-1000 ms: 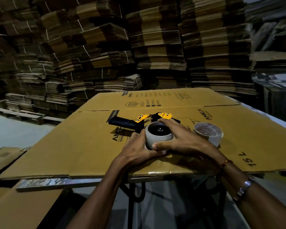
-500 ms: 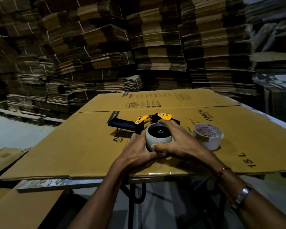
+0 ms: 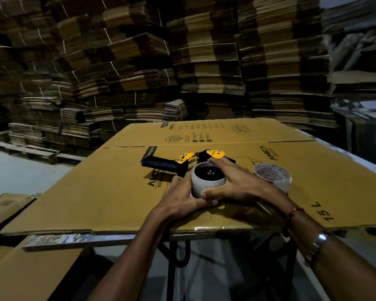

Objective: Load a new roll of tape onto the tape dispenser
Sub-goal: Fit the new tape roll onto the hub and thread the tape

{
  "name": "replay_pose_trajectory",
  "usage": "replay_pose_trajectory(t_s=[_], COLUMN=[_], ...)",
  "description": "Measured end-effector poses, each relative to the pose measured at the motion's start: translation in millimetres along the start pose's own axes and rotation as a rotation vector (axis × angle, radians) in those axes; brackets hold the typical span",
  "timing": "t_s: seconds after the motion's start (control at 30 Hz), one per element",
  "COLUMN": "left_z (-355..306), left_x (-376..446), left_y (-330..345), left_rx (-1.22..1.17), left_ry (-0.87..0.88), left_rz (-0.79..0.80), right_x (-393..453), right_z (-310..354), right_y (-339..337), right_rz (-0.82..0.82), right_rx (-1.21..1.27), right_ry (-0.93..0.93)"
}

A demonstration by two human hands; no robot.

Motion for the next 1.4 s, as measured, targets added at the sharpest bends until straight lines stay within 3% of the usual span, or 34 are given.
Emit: replay_pose_trajectory(t_s=[0.23, 0.63, 1.4], left_z=[-2, -5, -1], left_x=[-2, -2, 2], left_y=[-3, -2, -1], left_rx=[0.025, 0.030, 0.040], left_ry=[0.021, 0.007, -0.009], left_rz=[0.042, 0.022, 0.036], right_x=[-3, 4, 5], right_z=[-2, 2, 11], right_y=[11, 1, -2], right_rz=[-0.072, 0.047, 0.082], right_rx=[-0.048, -0.091, -0.243], right_ry=[0.009, 0.006, 0.009])
Point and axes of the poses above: each hand's wrist, its own x-axis towards the middle knuckle, its own y-axis out of the palm, z = x × y, the point moved 4 cm from there along x, towards the middle knuckle, and after that the axes turned 7 degrees about y, right-handed, at the moved point
